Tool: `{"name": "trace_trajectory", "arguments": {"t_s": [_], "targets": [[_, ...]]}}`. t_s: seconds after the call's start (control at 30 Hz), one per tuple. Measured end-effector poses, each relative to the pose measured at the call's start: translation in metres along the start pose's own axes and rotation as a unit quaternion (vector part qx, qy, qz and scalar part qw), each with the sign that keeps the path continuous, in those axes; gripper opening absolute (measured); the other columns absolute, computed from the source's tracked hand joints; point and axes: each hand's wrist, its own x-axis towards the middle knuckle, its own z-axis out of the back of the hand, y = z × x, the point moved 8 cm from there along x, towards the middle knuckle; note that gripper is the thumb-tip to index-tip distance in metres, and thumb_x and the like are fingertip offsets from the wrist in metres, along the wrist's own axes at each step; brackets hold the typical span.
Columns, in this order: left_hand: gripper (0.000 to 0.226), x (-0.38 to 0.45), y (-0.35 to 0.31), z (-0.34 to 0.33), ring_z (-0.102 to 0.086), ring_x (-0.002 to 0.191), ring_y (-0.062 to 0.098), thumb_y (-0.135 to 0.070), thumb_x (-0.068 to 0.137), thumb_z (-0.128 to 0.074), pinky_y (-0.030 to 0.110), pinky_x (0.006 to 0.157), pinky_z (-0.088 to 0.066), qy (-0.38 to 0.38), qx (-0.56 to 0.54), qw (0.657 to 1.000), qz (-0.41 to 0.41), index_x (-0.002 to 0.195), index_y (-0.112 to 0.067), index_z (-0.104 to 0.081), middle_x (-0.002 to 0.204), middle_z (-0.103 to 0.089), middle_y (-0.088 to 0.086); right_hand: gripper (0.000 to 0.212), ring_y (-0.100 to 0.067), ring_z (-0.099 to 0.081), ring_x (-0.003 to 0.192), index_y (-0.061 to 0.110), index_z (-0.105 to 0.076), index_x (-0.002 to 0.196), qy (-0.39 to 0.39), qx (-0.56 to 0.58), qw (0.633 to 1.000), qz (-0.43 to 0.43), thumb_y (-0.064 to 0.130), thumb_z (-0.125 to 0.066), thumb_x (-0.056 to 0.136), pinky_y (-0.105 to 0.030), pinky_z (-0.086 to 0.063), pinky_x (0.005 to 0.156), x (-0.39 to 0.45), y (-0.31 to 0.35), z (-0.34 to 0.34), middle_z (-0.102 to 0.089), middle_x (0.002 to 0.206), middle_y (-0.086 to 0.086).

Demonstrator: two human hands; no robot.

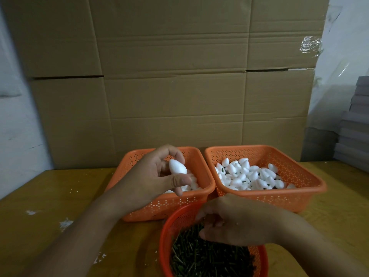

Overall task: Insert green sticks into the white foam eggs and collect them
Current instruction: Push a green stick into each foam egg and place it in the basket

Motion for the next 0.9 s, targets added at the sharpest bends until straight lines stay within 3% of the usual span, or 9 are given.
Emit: {"name": "trace_trajectory", "arguments": {"t_s": [0.17, 0.33, 0.47, 0.6, 0.77, 0.9], "targets": [[0.036, 0.002, 0.0, 0.001, -0.075, 0.081, 0.02, -0.067, 0.077, -0.071, 0.025, 0.072, -0.058, -0.015, 0.003, 1.0, -0.001, 0.097, -0.039, -0.06, 0.098, -0.077, 0.009, 0.035, 0.004, -0.061, 0.097, 0.037, -0.06, 0.127, 0.007, -0.003, 1.0, -0.008, 0.048, -0.06, 0.094, -0.022, -0.052, 0.089, 0.001, -0.002, -0.001, -0.066, 0.109, 0.018], [0.038, 0.002, -0.005, 0.006, -0.068, 0.089, 0.01, -0.071, 0.07, -0.074, 0.021, 0.074, -0.054, -0.046, 0.103, 0.993, -0.041, 0.09, -0.04, -0.068, 0.099, -0.07, -0.007, 0.041, 0.004, -0.062, 0.092, 0.039, -0.059, 0.127, 0.041, -0.009, 0.999, -0.029, 0.05, -0.067, 0.089, -0.016, -0.049, 0.08, 0.001, -0.006, -0.009, -0.067, 0.107, 0.017], [0.034, 0.002, -0.006, 0.013, -0.067, 0.09, 0.016, -0.058, 0.063, -0.084, 0.025, 0.074, -0.056, -0.078, 0.138, 0.987, -0.037, 0.091, -0.043, -0.071, 0.101, -0.069, -0.012, 0.048, 0.007, -0.054, 0.083, 0.041, -0.057, 0.128, 0.082, -0.043, 0.995, -0.026, 0.048, -0.072, 0.084, -0.016, -0.043, 0.073, 0.001, -0.006, -0.02, -0.061, 0.115, 0.018], [0.035, 0.002, -0.004, 0.013, -0.071, 0.087, 0.009, -0.03, 0.064, -0.091, 0.02, 0.07, -0.055, -0.068, 0.11, 0.991, -0.022, 0.092, -0.038, -0.072, 0.097, -0.074, -0.01, 0.043, 0.008, -0.045, 0.076, 0.038, -0.058, 0.128, 0.064, -0.074, 0.995, -0.015, 0.039, -0.071, 0.087, -0.011, -0.032, 0.063, 0.004, -0.001, -0.024, -0.054, 0.106, 0.019], [0.032, 0.002, -0.002, 0.009, -0.072, 0.087, 0.015, -0.018, 0.064, -0.086, 0.032, 0.074, -0.059, -0.055, 0.084, 0.995, -0.013, 0.09, -0.028, -0.07, 0.096, -0.074, -0.003, 0.027, -0.003, -0.055, 0.094, 0.034, -0.065, 0.117, 0.053, -0.073, 0.996, -0.011, 0.03, -0.069, 0.09, -0.014, -0.041, 0.072, 0.006, 0.001, -0.023, -0.061, 0.113, 0.014], [0.032, 0.002, -0.003, 0.008, -0.073, 0.087, 0.014, -0.014, 0.066, -0.087, 0.026, 0.073, -0.059, -0.041, 0.072, 0.996, -0.016, 0.089, -0.027, -0.068, 0.096, -0.074, -0.002, 0.019, -0.002, -0.06, 0.095, 0.031, -0.069, 0.108, 0.049, -0.061, 0.997, -0.013, 0.024, -0.067, 0.09, -0.018, -0.048, 0.078, 0.007, 0.0, -0.024, -0.067, 0.108, 0.014]]}}
